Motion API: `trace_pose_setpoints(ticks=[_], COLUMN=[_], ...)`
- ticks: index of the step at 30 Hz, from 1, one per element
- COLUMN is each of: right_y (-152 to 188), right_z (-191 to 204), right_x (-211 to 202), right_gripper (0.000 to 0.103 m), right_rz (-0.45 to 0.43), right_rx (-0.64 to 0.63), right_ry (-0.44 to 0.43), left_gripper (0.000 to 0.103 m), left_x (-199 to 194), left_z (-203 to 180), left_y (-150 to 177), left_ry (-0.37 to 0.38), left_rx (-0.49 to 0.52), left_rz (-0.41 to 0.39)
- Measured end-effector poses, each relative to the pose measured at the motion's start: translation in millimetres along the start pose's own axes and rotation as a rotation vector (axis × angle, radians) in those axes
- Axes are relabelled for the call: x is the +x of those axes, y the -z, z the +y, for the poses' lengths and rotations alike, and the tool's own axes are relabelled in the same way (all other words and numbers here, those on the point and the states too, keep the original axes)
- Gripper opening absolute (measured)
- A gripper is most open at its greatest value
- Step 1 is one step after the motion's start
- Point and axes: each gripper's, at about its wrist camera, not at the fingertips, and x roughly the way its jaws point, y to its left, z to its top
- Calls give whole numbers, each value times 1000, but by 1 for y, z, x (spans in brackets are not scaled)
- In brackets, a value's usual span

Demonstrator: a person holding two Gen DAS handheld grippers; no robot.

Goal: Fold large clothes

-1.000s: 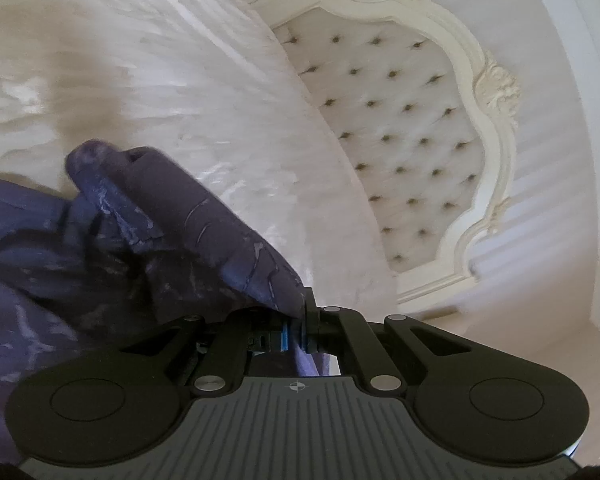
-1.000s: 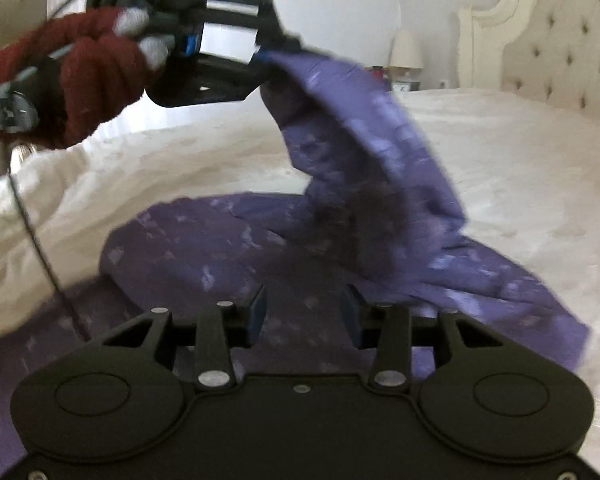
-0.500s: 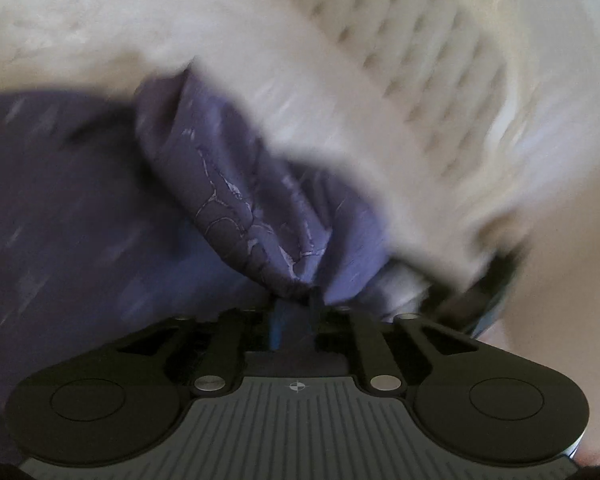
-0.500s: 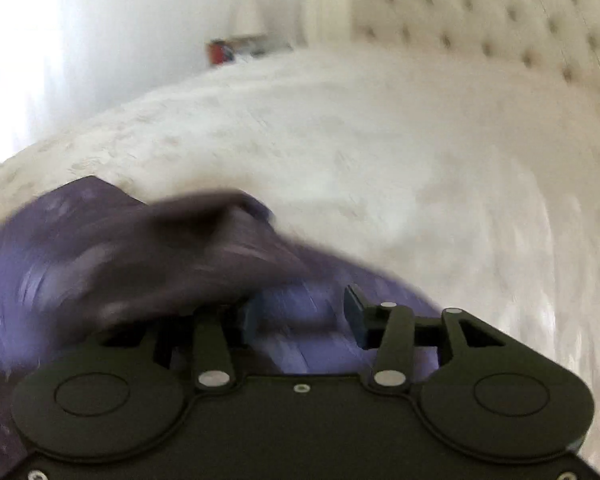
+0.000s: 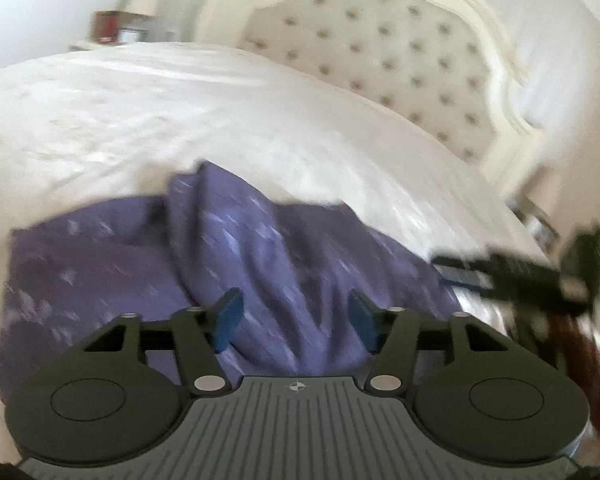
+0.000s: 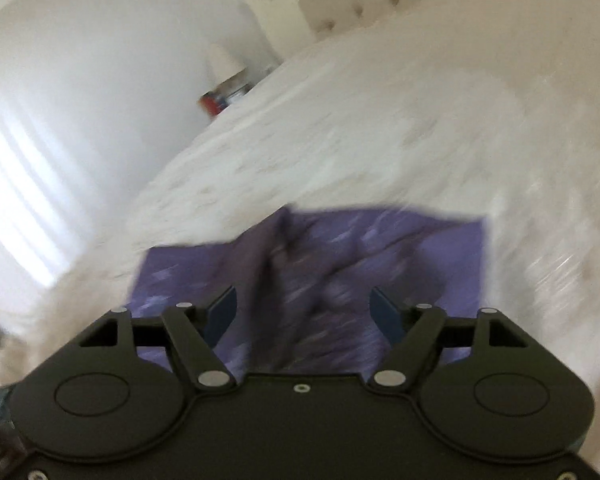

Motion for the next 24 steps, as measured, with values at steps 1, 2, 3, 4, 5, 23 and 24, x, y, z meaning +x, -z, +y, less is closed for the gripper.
trace_pose_setpoints(ticks=[1,2,3,4,5,23,24], right_y=[4,7,12,16,20,37,34], right_z=[3,4,5,5,6,70,75], right_x=[5,9,13,18,20,35,32], right_gripper=[76,76,76,76,78,12,12], right_rz=[18,31,43,54,57,28,17], right_rx=[19,35,47,53,55,-235,-264], right_ry=[-19,-28,-34,-40,-46,-19,-17], left_gripper=[60,60,60,60,60,9,9], left_x=[5,9,15,20,26,37,31], left_z=[6,12,20,28,35,38,35], left_y=[-4,-7,-10,-12,-16,-18,-20], left_ry=[-16,-26,-37,-47,-53,-44,-39], left_rx=[-39,-78,-121,-161,-195,-174,-168], left_rz=[-1,-1,0,3,7,-10,-30])
